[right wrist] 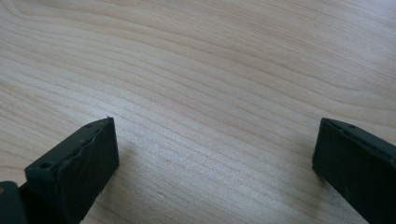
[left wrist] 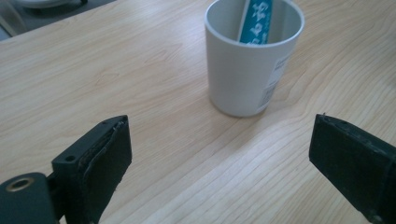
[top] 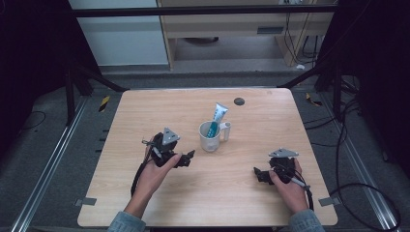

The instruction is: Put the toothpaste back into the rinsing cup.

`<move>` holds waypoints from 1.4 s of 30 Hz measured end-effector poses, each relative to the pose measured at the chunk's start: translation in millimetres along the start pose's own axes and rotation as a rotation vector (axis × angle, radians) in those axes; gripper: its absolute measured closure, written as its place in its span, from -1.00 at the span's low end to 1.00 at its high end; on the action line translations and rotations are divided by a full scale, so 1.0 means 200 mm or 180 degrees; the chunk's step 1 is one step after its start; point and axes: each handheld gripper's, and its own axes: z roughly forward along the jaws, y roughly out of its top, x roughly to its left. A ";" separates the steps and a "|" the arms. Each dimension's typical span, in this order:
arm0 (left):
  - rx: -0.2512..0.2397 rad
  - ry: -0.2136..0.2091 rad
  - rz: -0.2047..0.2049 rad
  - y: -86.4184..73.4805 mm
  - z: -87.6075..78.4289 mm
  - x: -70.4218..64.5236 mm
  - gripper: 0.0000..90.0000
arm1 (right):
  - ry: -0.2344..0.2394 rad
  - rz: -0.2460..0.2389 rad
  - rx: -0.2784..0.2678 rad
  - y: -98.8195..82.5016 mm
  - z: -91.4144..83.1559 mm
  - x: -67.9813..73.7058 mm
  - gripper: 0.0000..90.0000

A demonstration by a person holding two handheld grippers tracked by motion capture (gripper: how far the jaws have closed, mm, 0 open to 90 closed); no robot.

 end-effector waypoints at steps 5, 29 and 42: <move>0.0051 0.0113 -0.0026 -0.07 -0.01 0.05 -0.88 | -0.0001 -0.0001 0.0000 0.00 0.00 0.00 -0.99; 0.0229 0.0413 -0.0121 -0.27 -0.02 0.25 -0.88 | 0.0007 0.0023 0.0005 0.00 0.00 0.00 -0.99; 0.0465 0.0668 -0.0344 -0.39 -0.05 0.39 -0.87 | 0.0006 0.0020 0.0005 0.00 0.00 0.00 -0.99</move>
